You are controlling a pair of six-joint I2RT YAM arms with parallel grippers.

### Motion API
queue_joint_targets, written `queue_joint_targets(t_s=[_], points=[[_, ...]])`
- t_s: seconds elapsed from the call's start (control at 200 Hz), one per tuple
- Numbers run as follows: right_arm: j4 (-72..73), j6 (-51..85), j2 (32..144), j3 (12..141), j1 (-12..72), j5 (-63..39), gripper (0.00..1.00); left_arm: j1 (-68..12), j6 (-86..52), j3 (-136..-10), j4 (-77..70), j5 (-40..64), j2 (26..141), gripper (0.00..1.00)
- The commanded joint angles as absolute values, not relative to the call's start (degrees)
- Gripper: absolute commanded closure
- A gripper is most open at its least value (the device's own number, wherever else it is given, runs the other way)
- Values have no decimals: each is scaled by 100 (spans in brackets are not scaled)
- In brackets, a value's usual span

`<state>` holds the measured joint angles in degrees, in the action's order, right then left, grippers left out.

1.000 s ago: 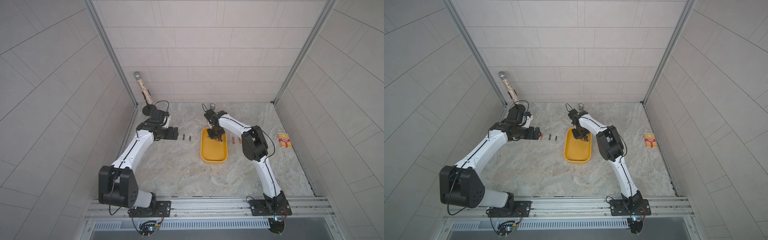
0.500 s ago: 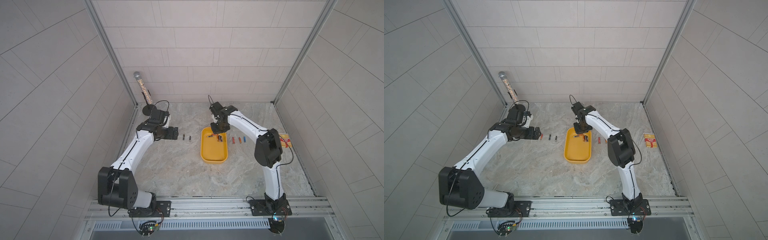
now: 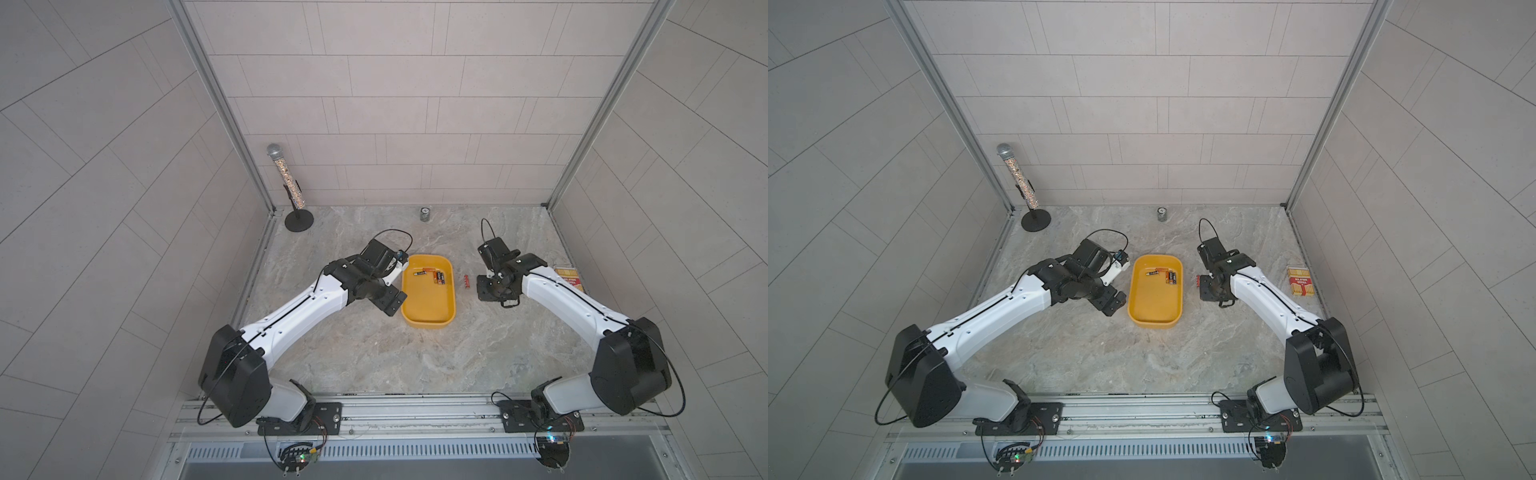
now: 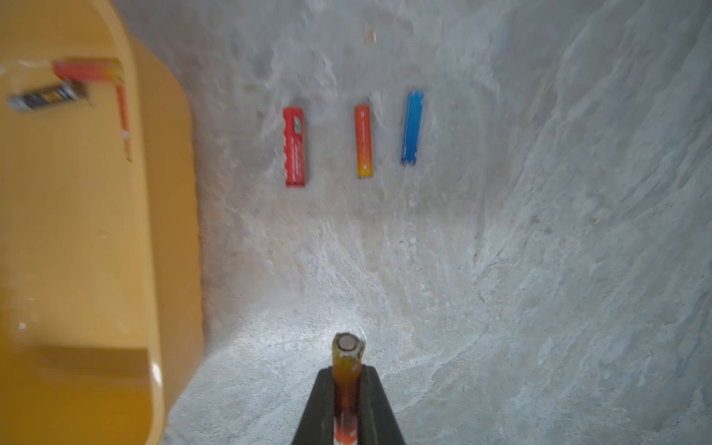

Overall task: Take the batteries out of the storage box
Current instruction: Place the battery at the center of the board.

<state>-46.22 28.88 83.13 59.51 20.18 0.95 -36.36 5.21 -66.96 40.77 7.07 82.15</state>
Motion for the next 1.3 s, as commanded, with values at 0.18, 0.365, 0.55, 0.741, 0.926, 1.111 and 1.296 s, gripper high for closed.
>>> queue_joint_targets(t_s=[0.18, 0.365, 0.55, 0.741, 0.926, 1.111, 1.296], points=[[-3657, 3380, 9148, 5762, 2543, 237, 100, -3447, 595, -6811, 4174, 421, 8195, 3], [-3349, 3442, 9603, 5898, 2548, 317, 100, -3403, 567, -6817, 4182, 360, 8280, 2], [-3239, 3591, 9909, 5944, 2545, 214, 100, -3408, 563, -6830, 4188, 298, 8314, 2], [-3257, 3767, 9975, 5829, 2546, 314, 100, -3402, 556, -6859, 4235, 299, 8384, 2], [-3276, 3836, 10054, 5792, 2548, 404, 100, -3405, 554, -6875, 4254, 290, 8429, 2], [-3268, 3845, 10116, 5800, 2544, 414, 89, -3400, 554, -6892, 4263, 294, 8475, 2], [-3391, 3884, 10067, 5827, 2545, 445, 75, -3395, 570, -6882, 4280, 105, 8447, 2]])
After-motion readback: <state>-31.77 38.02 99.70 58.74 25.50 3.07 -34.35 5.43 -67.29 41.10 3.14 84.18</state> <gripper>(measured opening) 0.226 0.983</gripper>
